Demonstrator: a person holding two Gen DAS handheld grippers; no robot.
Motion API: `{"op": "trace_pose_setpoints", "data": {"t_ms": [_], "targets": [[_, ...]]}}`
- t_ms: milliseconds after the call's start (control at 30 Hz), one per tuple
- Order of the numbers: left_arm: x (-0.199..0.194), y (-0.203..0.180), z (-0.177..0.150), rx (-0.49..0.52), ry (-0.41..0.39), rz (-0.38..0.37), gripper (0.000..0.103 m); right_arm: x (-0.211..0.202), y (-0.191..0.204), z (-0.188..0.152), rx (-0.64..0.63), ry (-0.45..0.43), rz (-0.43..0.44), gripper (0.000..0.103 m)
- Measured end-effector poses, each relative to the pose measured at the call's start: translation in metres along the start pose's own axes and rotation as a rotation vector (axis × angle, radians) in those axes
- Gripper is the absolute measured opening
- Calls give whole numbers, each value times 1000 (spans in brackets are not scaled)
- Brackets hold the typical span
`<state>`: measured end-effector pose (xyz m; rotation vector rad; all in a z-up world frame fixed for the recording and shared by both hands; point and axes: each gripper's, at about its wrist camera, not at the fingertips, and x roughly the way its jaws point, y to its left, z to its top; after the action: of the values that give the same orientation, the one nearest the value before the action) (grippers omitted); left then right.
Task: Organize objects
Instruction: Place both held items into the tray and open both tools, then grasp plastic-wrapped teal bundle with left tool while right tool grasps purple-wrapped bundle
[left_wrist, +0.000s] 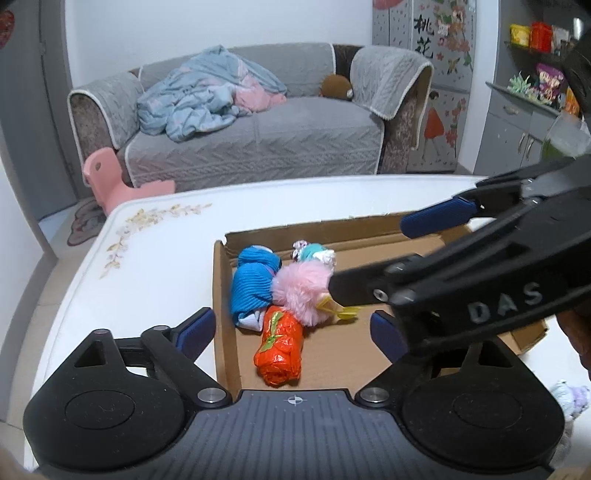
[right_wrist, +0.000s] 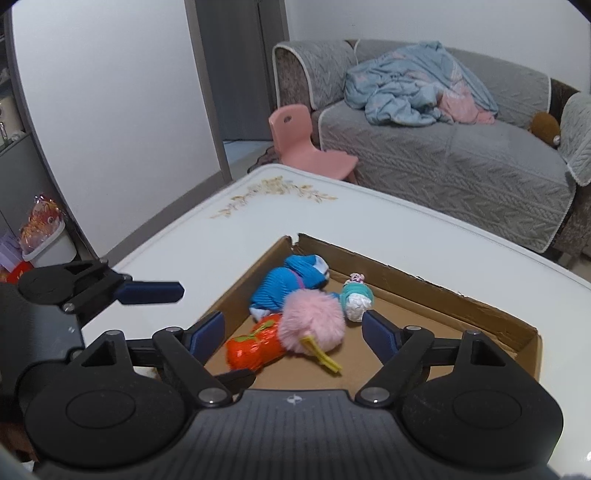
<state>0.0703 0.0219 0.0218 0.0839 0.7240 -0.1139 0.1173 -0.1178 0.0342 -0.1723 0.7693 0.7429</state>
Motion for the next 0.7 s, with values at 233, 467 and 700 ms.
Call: {"op": "trace_pose_setpoints", "data": {"t_ms": [233,467,700], "targets": [[-38,3,-11,2,-35,-2,95,-42,16,-14,-21,-69,1,84],[-62,7,-21,-23,-52,1,96,-69,24,-32,-10,-117,-26,91],[-78,11,-43,-52,-47,23,96,-91,19,-70,37,-147,-69,94]]}}
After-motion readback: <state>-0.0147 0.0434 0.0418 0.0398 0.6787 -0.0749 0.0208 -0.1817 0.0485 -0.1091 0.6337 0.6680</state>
